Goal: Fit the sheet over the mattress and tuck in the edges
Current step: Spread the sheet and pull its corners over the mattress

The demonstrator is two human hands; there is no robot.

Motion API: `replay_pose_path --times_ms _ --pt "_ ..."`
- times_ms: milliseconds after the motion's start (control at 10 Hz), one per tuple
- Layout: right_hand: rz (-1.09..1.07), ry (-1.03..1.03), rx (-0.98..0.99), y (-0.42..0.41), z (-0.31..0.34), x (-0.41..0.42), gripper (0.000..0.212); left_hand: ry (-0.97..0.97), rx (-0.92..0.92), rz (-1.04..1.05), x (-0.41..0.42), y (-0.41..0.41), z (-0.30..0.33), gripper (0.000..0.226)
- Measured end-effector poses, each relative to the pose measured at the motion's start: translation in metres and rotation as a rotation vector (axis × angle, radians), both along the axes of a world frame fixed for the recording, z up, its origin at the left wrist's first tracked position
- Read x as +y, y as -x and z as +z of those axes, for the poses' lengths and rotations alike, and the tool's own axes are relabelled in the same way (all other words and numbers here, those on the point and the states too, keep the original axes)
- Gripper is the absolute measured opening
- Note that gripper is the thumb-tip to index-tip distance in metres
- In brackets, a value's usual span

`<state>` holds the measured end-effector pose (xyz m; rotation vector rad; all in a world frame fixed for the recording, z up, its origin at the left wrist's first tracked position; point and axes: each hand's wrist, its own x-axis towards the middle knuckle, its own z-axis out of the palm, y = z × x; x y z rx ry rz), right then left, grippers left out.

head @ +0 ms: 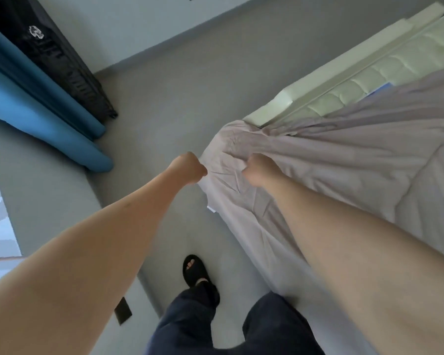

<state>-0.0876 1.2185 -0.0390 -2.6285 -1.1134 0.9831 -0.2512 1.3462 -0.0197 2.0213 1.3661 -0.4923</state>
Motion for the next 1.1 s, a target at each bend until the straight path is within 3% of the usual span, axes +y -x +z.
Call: replay_pose_path --times_ms 100,300,400,500,600,700,800,900,1000,1100 --pt "-0.014 0.096 0.036 0.016 -0.055 0.011 0.031 0.080 0.075 0.008 0.008 0.007 -0.065 0.030" --pt "0.059 0.208 0.034 0.028 -0.164 0.031 0.038 0.156 0.083 0.050 0.017 0.002 -0.185 0.053" --pt "0.108 0.232 -0.019 0.029 -0.224 0.042 0.042 0.181 -0.029 0.254 0.031 -0.022 -0.246 0.076" --pt "0.214 0.244 -0.105 0.039 -0.256 0.049 0.038 0.217 -0.072 0.282 0.040 -0.039 -0.285 0.058" --pt "0.361 0.250 -0.136 0.040 -0.268 0.051 0.027 0.063 -0.115 0.260 0.051 -0.040 -0.306 0.022" --pt "0.500 0.255 -0.090 0.044 -0.263 0.049 0.022 0.034 0.050 0.030 0.054 -0.036 -0.301 0.019" --pt "0.635 0.365 0.070 0.045 -0.257 0.045 0.019 0.281 0.399 -0.189 0.051 -0.022 -0.293 0.009" --pt "0.547 0.292 0.081 0.023 -0.250 0.058 0.014 0.235 0.410 -0.118 0.065 -0.017 -0.294 0.017" --pt "0.303 0.107 0.009 -0.020 -0.238 0.082 0.021 -0.003 0.053 0.115 0.088 -0.049 -0.289 0.045" --pt "0.067 0.013 -0.102 -0.071 -0.225 0.096 0.018 0.086 -0.165 0.165 0.098 -0.090 -0.277 0.062"
